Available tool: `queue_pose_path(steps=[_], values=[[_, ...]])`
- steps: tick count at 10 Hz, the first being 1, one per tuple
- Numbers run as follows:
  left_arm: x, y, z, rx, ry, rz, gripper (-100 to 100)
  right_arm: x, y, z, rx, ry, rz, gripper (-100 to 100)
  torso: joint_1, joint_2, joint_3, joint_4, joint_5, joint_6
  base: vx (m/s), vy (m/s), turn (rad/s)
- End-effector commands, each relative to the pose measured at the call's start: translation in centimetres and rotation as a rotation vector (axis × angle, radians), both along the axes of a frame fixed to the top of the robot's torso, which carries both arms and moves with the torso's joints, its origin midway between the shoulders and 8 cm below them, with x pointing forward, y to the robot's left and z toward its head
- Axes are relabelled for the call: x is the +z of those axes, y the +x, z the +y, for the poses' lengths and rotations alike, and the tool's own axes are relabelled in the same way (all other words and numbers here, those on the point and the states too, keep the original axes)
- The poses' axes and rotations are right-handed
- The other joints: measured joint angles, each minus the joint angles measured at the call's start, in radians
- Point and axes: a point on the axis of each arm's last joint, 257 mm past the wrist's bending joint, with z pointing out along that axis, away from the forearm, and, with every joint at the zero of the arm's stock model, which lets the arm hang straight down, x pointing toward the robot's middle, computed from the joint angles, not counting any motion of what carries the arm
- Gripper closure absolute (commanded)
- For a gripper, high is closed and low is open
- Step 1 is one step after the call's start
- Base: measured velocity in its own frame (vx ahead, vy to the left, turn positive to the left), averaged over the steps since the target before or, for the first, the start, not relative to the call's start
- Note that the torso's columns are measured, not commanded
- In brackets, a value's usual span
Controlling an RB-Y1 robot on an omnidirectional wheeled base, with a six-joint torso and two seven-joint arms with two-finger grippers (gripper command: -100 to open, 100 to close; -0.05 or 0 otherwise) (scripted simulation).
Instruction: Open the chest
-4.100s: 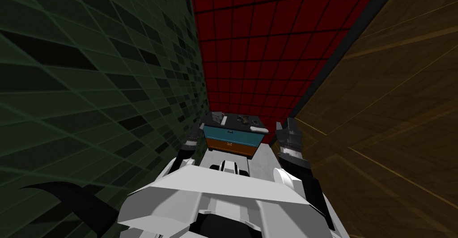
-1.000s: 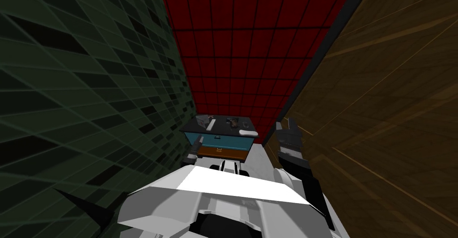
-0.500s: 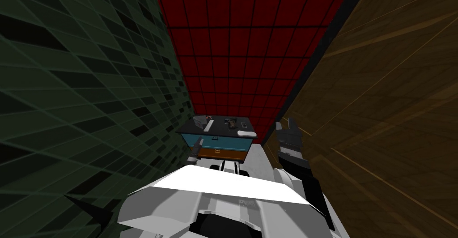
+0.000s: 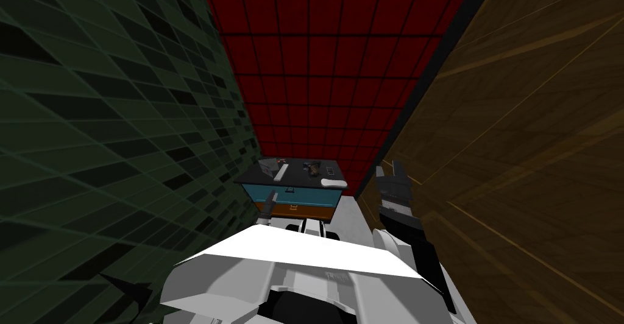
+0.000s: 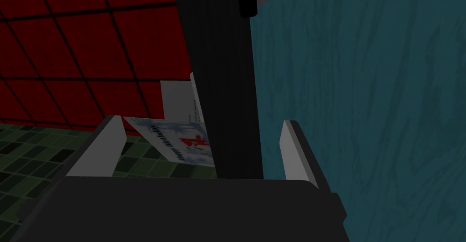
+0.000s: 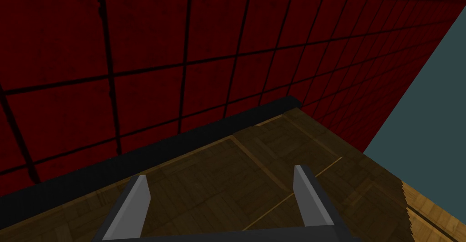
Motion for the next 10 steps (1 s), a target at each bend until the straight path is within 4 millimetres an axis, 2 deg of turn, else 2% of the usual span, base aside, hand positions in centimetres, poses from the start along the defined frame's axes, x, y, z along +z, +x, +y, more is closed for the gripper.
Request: queue_pose_path(steps=[1,4,5,7,8,10], values=[[-1.1,-0.5,-0.3,0.007,-0.012,0.018,-100,0.0,0.0,0.0,0.0,0.0,0.0,0,0.0,0.0,0.0,0.0,0.0,0.0,0.027,-0.026,-0.013],[-2.8,-1.4,-2.1,0.02,-0.053,0.034,-100,0.0,0.0,0.0,0.0,0.0,0.0,0,0.0,0.0,0.0,0.0,0.0,0.0,0.029,-0.032,-0.031],[-3.0,-1.5,-2.0,0.02,-0.053,0.039,-100,0.0,0.0,0.0,0.0,0.0,0.0,0,-0.001,0.0,0.0,0.0,0.0,0.0,0.028,-0.028,-0.012],[-4.0,-2.0,-3.7,0.028,-0.092,0.05,-100,0.0,0.0,0.0,0.0,0.0,0.0,0,0.0,0.0,0.0,0.0,0.0,0.0,0.03,-0.025,-0.023],[-4.0,-2.0,-3.7,0.028,-0.092,0.05,-100,0.0,0.0,0.0,0.0,0.0,0.0,0,0.0,0.0,0.0,0.0,0.0,0.0,0.02,-0.019,-0.006],[-4.6,-2.4,-5.8,0.035,-0.138,0.057,-100,0.0,0.0,0.0,0.0,0.0,0.0,0,0.0,0.0,0.0,0.0,0.0,0.0,0.018,-0.017,-0.016]])
